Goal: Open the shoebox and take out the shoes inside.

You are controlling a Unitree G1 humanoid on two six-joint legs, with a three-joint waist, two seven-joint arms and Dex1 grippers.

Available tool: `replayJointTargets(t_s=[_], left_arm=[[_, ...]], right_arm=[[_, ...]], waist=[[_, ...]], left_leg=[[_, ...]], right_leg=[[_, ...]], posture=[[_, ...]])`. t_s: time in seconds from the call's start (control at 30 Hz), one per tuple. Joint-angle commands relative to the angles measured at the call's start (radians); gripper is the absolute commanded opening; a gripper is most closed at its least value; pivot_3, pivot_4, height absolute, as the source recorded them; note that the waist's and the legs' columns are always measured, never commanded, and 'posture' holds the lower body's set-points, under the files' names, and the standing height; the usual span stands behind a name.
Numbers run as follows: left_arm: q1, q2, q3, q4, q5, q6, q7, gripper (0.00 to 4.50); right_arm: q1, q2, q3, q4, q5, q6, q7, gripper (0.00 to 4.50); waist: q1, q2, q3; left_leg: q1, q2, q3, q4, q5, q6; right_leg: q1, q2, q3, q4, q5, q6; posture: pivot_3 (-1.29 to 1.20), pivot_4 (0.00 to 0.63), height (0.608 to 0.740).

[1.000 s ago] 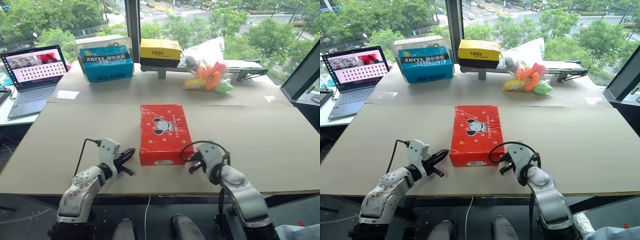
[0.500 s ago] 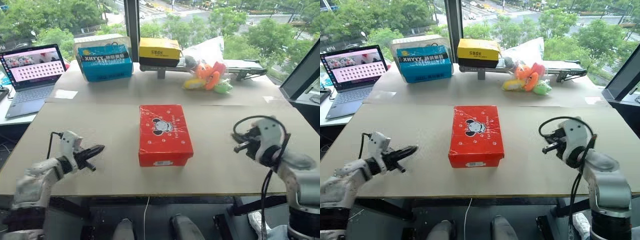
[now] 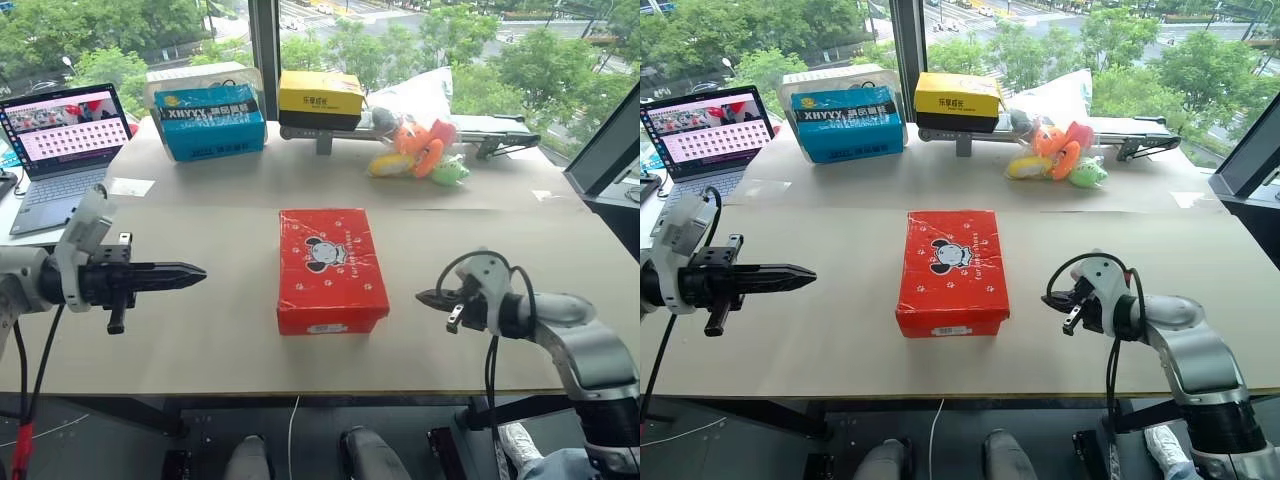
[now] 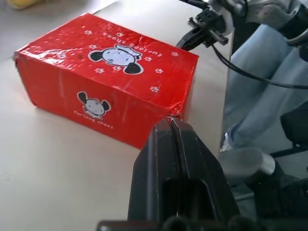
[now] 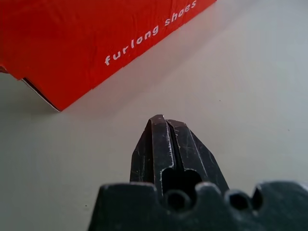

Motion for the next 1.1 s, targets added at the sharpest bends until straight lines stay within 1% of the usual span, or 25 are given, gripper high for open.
replayJointTargets(t_s=[0.03,0.1,0.13,0.33,0.47,0.53,0.57,0.6,0.63,0.67,0.77,0.8,0.97,1.1], left_arm=[[-0.032,0.007,0.031,-0.055,-0.024,0.001,0.030,0.01],[-0.034,0.002,0.042,-0.073,-0.042,0.014,0.046,0.00],[-0.029,0.002,0.047,-0.080,-0.046,0.015,0.052,0.00],[0.027,-0.011,0.064,-0.099,-0.031,-0.005,0.073,0.00],[0.035,-0.010,0.071,-0.095,-0.033,-0.012,0.076,0.00],[0.040,-0.009,0.076,-0.095,-0.033,-0.013,0.076,0.00],[0.043,-0.008,0.079,-0.095,-0.033,-0.014,0.076,0.00],[0.045,-0.007,0.081,-0.096,-0.033,-0.014,0.076,0.00],[0.048,-0.007,0.084,-0.096,-0.034,-0.014,0.074,0.00],[0.050,-0.006,0.087,-0.097,-0.034,-0.014,0.073,0.00],[0.052,-0.005,0.089,-0.095,-0.031,-0.016,0.071,0.00],[0.053,-0.005,0.089,-0.094,-0.029,-0.017,0.069,0.00],[0.051,-0.005,0.082,-0.091,-0.022,-0.023,0.068,0.00],[0.048,-0.007,0.079,-0.094,-0.021,-0.026,0.069,0.00]], right_arm=[[-0.051,-0.006,0.039,0.080,-0.034,-0.081,0.027,0.27],[-0.070,-0.003,0.051,0.120,-0.038,-0.101,0.037,0.78],[-0.079,-0.003,0.056,0.136,-0.043,-0.119,0.041,1.19],[-0.148,0.009,0.102,0.213,-0.102,-0.207,0.036,3.15],[-0.200,0.035,0.107,0.241,-0.089,-0.195,0.044,3.15],[-0.204,0.039,0.107,0.241,-0.084,-0.193,0.055,2.57],[-0.201,0.038,0.112,0.239,-0.085,-0.197,0.063,2.37],[-0.200,0.038,0.115,0.238,-0.087,-0.201,0.068,2.05],[-0.201,0.041,0.118,0.240,-0.089,-0.202,0.068,1.61],[-0.204,0.044,0.124,0.243,-0.092,-0.206,0.072,1.34],[-0.221,0.054,0.142,0.257,-0.104,-0.213,0.075,0.26],[-0.235,0.061,0.154,0.270,-0.111,-0.216,0.079,0.03],[-0.293,0.094,0.195,0.303,-0.126,-0.232,0.102,0.03],[-0.341,0.121,0.184,0.324,-0.112,-0.220,0.113,0.03]], waist=[[0.001,0.000,0.000],[0.001,0.000,0.000],[0.002,0.000,0.000],[-0.001,0.000,0.000],[0.001,0.000,0.000],[0.002,0.000,0.000],[0.002,0.000,0.000],[0.003,0.000,0.000],[0.004,0.000,0.000],[0.004,0.000,0.000],[0.004,0.000,0.000],[0.004,0.000,0.000],[-0.001,0.001,0.000],[0.001,0.001,0.000]], left_leg=[[0.000,0.000,0.000,0.000,0.000,0.000],[0.000,0.000,0.000,0.001,0.000,0.000],[0.000,0.000,0.000,0.002,0.000,0.000],[0.000,0.000,0.000,0.002,0.000,0.000],[0.001,0.000,-0.001,0.003,0.000,0.000],[0.001,0.000,-0.001,0.003,0.000,0.000],[0.001,0.000,-0.001,0.003,0.000,0.000],[0.001,0.000,-0.001,0.003,0.000,0.000],[0.000,0.000,-0.001,0.004,0.000,0.000],[0.000,0.000,-0.001,0.004,0.000,0.000],[0.000,0.000,-0.001,0.004,0.000,0.000],[0.001,0.000,-0.001,0.004,0.000,0.000],[0.001,0.000,-0.001,0.005,0.000,0.000],[0.001,0.000,-0.001,0.005,0.000,0.000]], right_leg=[[0.000,0.000,0.000,0.000,0.000,0.000],[0.001,0.000,0.000,0.000,0.000,0.000],[0.001,0.000,0.000,0.000,0.000,0.000],[0.001,0.000,0.000,0.001,0.000,0.000],[0.001,0.001,0.000,0.003,0.000,0.000],[0.001,0.001,0.000,0.003,0.000,0.000],[0.002,0.001,0.000,0.003,0.000,0.000],[0.002,0.001,0.000,0.002,0.000,0.000],[0.002,0.001,0.000,0.002,0.000,0.001],[0.002,0.001,0.000,0.002,0.000,0.001],[0.002,0.001,0.000,0.002,0.000,0.001],[0.002,0.001,0.000,0.003,0.000,0.001],[0.002,0.001,0.000,0.004,0.001,0.001],[0.002,0.001,0.000,0.004,0.001,0.001]], posture=[[0.00,0.150,0.739],[0.00,0.150,0.739],[0.00,0.150,0.739],[0.00,0.150,0.739],[0.00,0.150,0.739],[0.00,0.150,0.739],[0.00,0.150,0.739],[0.00,0.150,0.739],[0.00,0.150,0.739],[0.00,0.150,0.739],[0.00,0.150,0.739],[0.00,0.150,0.739],[0.00,0.150,0.739],[0.00,0.150,0.739]])
